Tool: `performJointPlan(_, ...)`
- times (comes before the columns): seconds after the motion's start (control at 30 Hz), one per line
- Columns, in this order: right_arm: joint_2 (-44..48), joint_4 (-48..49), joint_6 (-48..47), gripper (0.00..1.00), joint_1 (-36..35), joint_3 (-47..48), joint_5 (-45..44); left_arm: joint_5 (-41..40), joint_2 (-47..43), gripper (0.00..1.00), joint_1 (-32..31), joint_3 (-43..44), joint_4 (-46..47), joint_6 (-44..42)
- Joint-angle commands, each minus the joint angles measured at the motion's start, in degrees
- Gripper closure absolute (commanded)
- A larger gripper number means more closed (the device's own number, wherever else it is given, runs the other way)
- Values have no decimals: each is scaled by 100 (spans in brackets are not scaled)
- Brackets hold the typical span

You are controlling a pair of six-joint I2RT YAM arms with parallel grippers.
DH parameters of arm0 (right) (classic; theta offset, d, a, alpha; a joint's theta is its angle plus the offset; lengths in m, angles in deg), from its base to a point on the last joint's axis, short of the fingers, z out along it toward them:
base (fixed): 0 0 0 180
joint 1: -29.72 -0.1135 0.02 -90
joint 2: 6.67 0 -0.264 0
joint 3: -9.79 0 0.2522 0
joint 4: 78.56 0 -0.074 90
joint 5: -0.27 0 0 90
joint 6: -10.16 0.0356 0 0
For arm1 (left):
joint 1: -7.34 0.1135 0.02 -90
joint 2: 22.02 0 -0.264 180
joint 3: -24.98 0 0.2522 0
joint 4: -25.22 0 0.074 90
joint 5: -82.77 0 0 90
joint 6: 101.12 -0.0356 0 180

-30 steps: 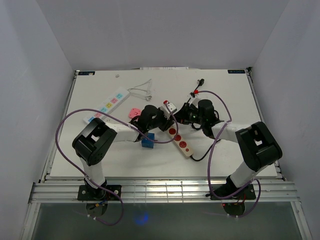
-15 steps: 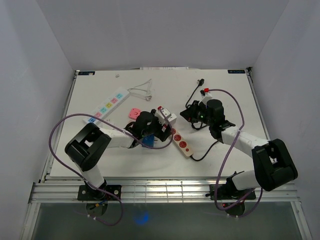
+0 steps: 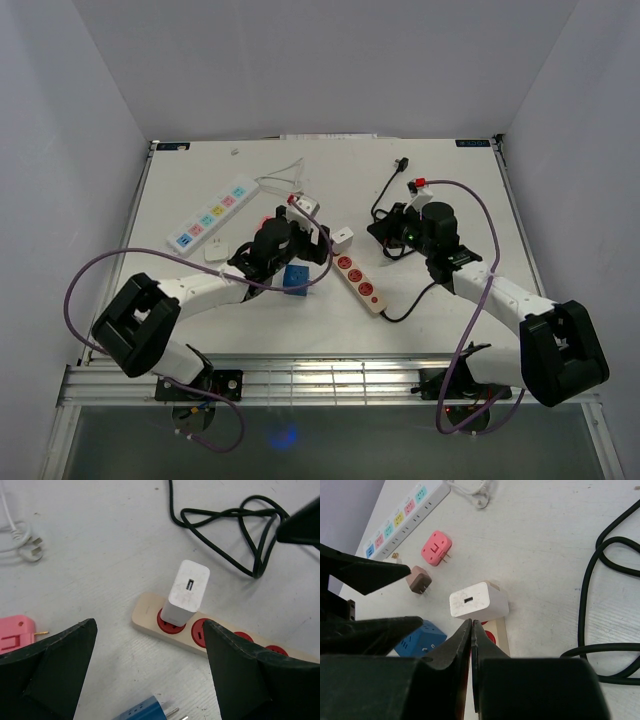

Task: Insert the plug
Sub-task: Pick up the plug from the center of the board.

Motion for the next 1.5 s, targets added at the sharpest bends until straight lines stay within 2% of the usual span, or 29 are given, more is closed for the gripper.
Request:
performJointPlan(0.0,5,-78,-194,92,39,102,170,-1136,-570,2,60,51,-715,1034)
performJointPlan(0.07,-21,-87,-273,91,39,163,266,-928,-773,2,131,-10,-910,1439)
performJointPlan(0.17,-13,-140,-370,89,39,190,293,-620,-1124,2,140,15,-1706,1868)
performJointPlan(0.47,23,-96,-432,78,39,146,363,-742,-2539,2,175,-160,-3667,2977)
performJointPlan(0.57,5,-43,-432,72,39,137,416,-550,-2925,2,175,-256,-4012,3136)
performJointPlan(0.6,-4,-26,-432,69,30,120,425,-480,-3031,2,175,-318,-4004,3067)
performJointPlan(0.63,-4,-8,-440,62,39,119,451,-435,-3154,2,175,-388,-3987,3005)
performJointPlan(0.73,-65,27,-467,57,39,128,565,-277,-3559,2,175,-774,-3715,2855)
performJointPlan(0.83,-127,62,-467,56,39,137,706,-250,-3622,2,175,-1144,-3372,3126)
performJointPlan(1.07,-144,106,-484,55,39,93,724,-242,-2919,2,175,-1355,-2987,3575)
performJointPlan(1.2,-206,115,-476,54,30,102,768,109,-2831,16,184,-1636,-2346,3637)
performJointPlan(1.47,-197,133,-476,54,30,119,855,602,-2154,23,166,-1646,-1703,3673)
